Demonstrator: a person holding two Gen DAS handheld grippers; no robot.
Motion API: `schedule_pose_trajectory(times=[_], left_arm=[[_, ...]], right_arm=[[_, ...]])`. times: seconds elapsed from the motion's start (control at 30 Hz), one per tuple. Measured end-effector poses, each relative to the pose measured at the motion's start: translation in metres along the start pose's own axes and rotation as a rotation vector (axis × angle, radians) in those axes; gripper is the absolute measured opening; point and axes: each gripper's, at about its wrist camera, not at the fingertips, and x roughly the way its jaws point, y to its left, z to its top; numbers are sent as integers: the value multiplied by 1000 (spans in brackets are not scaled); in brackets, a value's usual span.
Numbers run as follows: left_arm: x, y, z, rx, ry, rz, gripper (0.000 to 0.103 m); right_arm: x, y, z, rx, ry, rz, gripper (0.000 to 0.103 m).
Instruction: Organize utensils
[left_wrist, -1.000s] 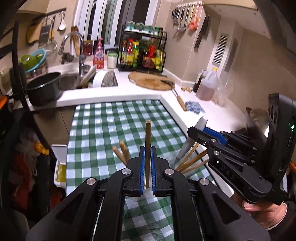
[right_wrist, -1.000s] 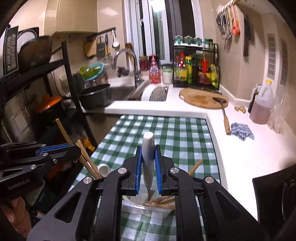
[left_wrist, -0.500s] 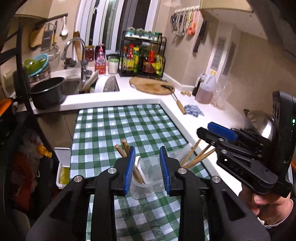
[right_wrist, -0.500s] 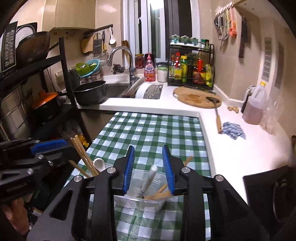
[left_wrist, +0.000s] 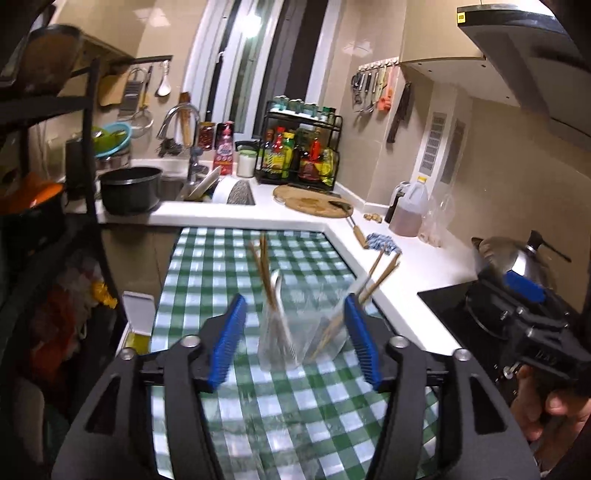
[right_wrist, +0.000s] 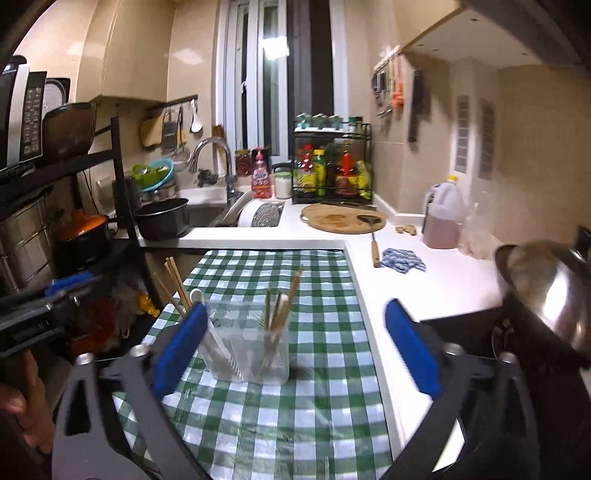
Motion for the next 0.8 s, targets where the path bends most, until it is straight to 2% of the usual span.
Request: schedule_pose_trajectory(times=[0.13,0.23,0.33,0.4,0.47,0.53,0.63,0.8], left_arm=[[7,-2,-36,5,-38,49,73],[14,-2,-45,-4,-36,82,80],[16,-5,-51,35,-53,103,88],[19,-3,-56,48,-59,127,89],[24,0,-61,33,-42,137,89],[26,0,-64,31,-30,136,89],[28,-2,-66,52,-35,157,95],[30,-1,-70,42,-16,156,95]], right_arm=[[7,-8,-26,16,29,-27,98],[18,-7,-42,4,50,-25,98],[25,-7,-54,3,52,-28,98],[30,-9,-64,38,50,-34,98],[39,-2,-68,-11,96,-10,98],[38,-2,-68,-17,76,-38,98],[39,-4,-68,-4,83,-29,98],[39,-3,-72,-4,84,-37,98]])
